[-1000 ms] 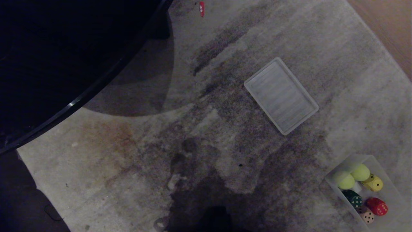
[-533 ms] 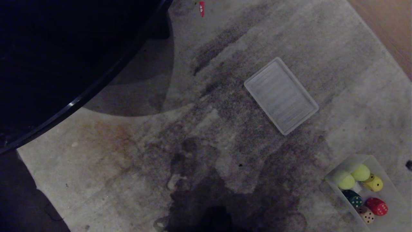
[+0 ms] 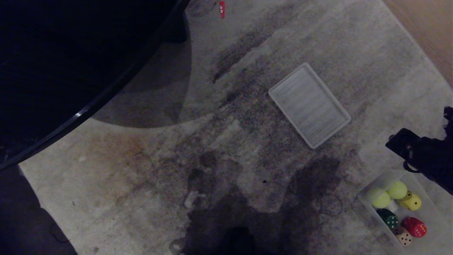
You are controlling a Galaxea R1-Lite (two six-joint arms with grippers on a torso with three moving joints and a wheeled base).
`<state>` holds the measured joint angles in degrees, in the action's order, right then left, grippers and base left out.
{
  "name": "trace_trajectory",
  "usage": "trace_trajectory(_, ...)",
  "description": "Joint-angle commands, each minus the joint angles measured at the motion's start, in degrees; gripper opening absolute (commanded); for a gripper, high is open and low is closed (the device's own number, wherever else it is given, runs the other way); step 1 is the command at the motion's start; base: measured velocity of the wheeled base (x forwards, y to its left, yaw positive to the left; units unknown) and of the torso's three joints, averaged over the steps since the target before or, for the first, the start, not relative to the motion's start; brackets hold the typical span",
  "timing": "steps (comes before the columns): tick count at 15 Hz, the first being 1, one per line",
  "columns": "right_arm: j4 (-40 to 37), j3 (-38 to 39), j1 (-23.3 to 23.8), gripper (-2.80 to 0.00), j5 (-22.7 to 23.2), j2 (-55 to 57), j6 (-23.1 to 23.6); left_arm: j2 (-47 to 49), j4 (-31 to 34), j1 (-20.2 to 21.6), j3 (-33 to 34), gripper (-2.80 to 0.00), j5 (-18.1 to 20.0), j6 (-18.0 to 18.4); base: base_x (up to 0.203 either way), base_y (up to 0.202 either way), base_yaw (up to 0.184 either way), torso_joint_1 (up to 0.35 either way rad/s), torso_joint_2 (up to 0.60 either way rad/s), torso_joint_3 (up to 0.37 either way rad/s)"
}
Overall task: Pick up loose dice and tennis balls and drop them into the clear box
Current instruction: Close the lid
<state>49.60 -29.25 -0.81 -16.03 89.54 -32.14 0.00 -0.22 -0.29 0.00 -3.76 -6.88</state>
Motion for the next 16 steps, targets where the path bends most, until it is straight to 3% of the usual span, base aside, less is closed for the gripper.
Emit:
trace_trajectory(1,3.9,-3.0,-2.6,-2.80,-0.6,12.3,-5.0,0.1,0.0,0.0,0.1,-2.80,0.0,-0.1,0.000,0.000,0.000,0.000,0.00,0.000)
trace_trajectory(4,7.3,-4.2,-4.2,-2.80,0.2,18.2,-11.1,0.1,0.0,0.0,0.1,-2.80,0.0,-0.1,0.000,0.000,0.000,0.000,0.00,0.000)
trace_trajectory(5,8.1,-4.9,-4.1,0.00,0.9,19.8,-13.1,0.1,0.0,-0.1,0.1,-2.80,0.0,-0.1,0.000,0.000,0.000,0.000,0.00,0.000)
trace_trajectory(13,15.0,-8.5,-2.2,0.00,2.4,30.0,-23.3,0.1,0.0,0.0,0.1,-2.80,0.0,-0.1,0.000,0.000,0.000,0.000,0.00,0.000)
trace_trajectory(16,16.9,-10.1,-2.5,0.00,2.7,33.2,-25.2,0.1,0.0,-0.1,0.1,-2.80,0.0,-0.1,0.000,0.000,0.000,0.000,0.00,0.000)
